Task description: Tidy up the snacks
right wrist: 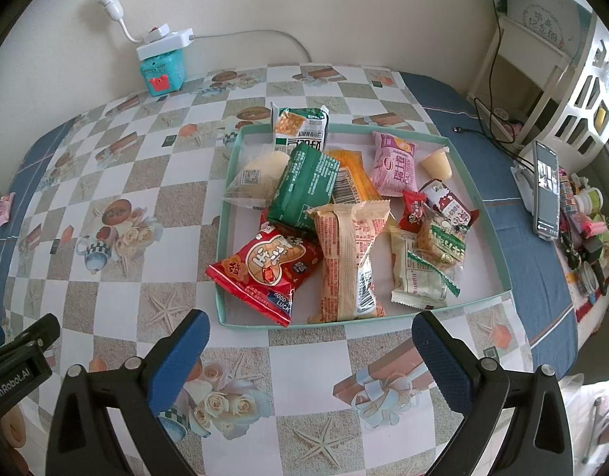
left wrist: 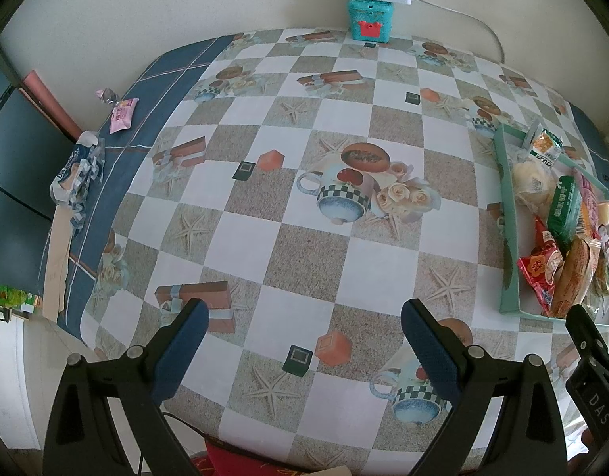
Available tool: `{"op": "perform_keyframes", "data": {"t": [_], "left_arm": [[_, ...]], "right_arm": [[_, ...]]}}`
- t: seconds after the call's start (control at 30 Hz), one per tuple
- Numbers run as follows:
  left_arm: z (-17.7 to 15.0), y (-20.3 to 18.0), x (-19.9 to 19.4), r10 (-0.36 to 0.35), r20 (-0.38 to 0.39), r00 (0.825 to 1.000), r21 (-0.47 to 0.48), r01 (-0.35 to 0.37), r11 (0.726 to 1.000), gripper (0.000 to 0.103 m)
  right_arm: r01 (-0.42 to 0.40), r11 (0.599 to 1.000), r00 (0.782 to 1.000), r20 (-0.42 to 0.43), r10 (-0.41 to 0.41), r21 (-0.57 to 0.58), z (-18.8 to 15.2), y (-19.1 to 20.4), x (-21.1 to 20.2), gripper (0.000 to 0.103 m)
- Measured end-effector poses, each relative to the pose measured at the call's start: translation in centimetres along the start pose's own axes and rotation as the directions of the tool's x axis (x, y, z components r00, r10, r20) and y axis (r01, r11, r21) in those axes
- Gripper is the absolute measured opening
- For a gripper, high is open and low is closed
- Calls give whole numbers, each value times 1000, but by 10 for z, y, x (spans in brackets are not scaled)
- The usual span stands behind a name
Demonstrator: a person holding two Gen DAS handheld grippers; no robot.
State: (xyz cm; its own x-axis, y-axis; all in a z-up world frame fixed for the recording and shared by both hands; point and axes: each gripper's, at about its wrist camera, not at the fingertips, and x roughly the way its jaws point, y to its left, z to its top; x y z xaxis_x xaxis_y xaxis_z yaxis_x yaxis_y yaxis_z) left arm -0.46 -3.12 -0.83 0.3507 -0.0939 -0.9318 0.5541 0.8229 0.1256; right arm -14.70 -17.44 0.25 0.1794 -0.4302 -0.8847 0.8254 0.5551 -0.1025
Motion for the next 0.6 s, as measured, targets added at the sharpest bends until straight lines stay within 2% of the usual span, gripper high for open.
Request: {"op": "perform_keyframes", "data": {"t": [0.6], "left_arm": [[0,1,0,1,-7,1000,-7,-1,1000,98]], "right_arm": [[-2,1000,1000,-4,2,0,-3,-1,2,103]]}}
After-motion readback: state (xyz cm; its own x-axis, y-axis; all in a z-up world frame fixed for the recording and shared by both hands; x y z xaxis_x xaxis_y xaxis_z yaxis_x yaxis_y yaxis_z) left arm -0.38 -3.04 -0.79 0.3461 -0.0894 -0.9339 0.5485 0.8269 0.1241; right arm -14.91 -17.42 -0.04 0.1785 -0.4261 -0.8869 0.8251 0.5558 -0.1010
